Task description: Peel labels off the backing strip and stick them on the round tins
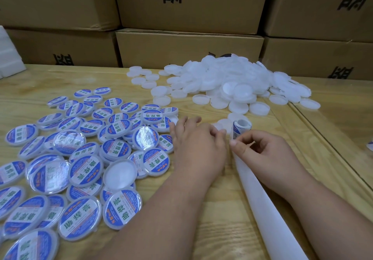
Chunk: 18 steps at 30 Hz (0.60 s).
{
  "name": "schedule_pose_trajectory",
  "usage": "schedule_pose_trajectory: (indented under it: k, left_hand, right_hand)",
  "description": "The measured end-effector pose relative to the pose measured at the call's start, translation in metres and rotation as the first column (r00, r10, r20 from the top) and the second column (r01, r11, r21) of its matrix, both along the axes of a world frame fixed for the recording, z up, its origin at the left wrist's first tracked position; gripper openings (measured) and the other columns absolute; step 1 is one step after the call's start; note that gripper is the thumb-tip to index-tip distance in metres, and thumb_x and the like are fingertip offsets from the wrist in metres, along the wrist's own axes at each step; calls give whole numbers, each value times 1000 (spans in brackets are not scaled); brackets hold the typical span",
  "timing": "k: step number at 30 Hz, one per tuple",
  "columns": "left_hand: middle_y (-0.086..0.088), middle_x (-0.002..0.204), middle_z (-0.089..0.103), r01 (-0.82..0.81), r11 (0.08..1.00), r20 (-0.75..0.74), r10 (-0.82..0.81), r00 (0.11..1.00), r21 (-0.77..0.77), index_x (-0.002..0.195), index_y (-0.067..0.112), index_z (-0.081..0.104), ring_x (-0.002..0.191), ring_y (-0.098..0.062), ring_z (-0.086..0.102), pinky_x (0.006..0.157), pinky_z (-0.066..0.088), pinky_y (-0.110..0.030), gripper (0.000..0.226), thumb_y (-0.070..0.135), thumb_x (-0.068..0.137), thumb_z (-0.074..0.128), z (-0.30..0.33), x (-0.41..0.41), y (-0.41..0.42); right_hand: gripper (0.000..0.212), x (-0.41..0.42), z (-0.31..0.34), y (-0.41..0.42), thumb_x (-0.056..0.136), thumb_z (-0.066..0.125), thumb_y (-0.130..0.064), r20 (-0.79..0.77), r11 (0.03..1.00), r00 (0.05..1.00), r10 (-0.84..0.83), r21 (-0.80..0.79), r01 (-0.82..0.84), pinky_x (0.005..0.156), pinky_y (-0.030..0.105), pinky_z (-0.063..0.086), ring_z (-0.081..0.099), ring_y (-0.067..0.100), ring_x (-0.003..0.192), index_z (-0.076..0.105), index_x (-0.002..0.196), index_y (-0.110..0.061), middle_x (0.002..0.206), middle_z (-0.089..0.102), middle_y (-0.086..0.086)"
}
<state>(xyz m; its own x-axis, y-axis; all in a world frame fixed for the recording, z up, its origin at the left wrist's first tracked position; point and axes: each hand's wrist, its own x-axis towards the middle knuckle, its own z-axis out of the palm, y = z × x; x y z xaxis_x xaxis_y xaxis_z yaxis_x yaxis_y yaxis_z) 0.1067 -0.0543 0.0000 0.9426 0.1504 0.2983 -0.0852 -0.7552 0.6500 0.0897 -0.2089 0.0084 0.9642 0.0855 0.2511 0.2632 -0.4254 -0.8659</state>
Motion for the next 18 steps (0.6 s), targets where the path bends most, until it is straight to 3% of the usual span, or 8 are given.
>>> schedule_pose_trajectory:
  k: [2, 5, 7, 9, 13, 16, 18]
  left_hand:
    - [1, 151, 48, 35, 994, 44, -30, 999, -103, 82, 32, 56, 149, -19, 20, 121, 12, -36, 23, 47, 99, 52, 2, 0, 0]
    - [4, 135, 60, 107, 957, 101, -83, 991, -270, 79, 27, 53, 135, -10, 43, 98, 31, -25, 29, 44, 102, 51, 5, -2, -1]
    - [9, 107, 69, 139, 912, 113, -103, 988, -385, 85, 23, 57, 108, -10, 60, 85, 43, -31, 31, 46, 102, 47, 5, -4, -1]
    - [10, 93, 71, 160, 854, 102, -126, 987, -494, 91, 21, 60, 91, -10, 67, 82, 52, -39, 39, 54, 98, 42, 7, -6, -2]
    - [14, 84, 71, 174, 742, 83, -158, 984, -647, 93, 29, 50, 76, -10, 71, 76, 56, -37, 29, 58, 87, 51, 11, -7, -1]
    - [12, 89, 70, 196, 801, 44, -207, 977, -566, 97, 50, 44, 73, -4, 66, 64, 48, -21, 24, 47, 87, 65, 9, -7, -1]
    - [17, 92, 68, 250, 832, 53, -258, 965, -495, 109, 49, 49, 77, 2, 64, 60, 42, -8, 28, 29, 94, 61, 6, -7, -1]
  right_hand:
    - [11, 0, 0, 0, 87, 75, -31, 4, 1000, 1000, 15, -4, -15, 47, 8, 34, 44, -1, 49, 73, 76, -30, 58, 59, -15]
    - [15, 1, -1, 0, 87, 73, -23, 13, 999, 1000, 21, -29, -20, 47, 8, 35, 46, -1, 48, 71, 74, -30, 57, 59, -21]
    - [14, 0, -2, 0, 85, 71, -24, 6, 998, 1000, 30, -54, -29, 48, 11, 36, 46, 0, 48, 69, 73, -30, 55, 57, -19]
    - [11, 0, 0, -1, 79, 65, -28, -17, 997, 998, 53, -55, -54, 52, 18, 37, 45, 4, 52, 65, 68, -28, 58, 54, -15]
    - [10, 0, 2, -1, 68, 48, -19, -31, 996, 996, 88, 8, -88, 61, 33, 31, 39, 18, 63, 49, 58, -18, 65, 45, 9]
    - [13, 3, 0, -3, 67, 46, -14, -32, 991, 993, 117, 73, -114, 67, 38, 28, 38, 38, 70, 41, 63, -2, 76, 45, 29]
    - [15, 5, -1, -4, 66, 45, -12, -39, 987, 991, 125, 110, -120, 68, 39, 26, 38, 42, 72, 38, 64, 1, 78, 44, 32]
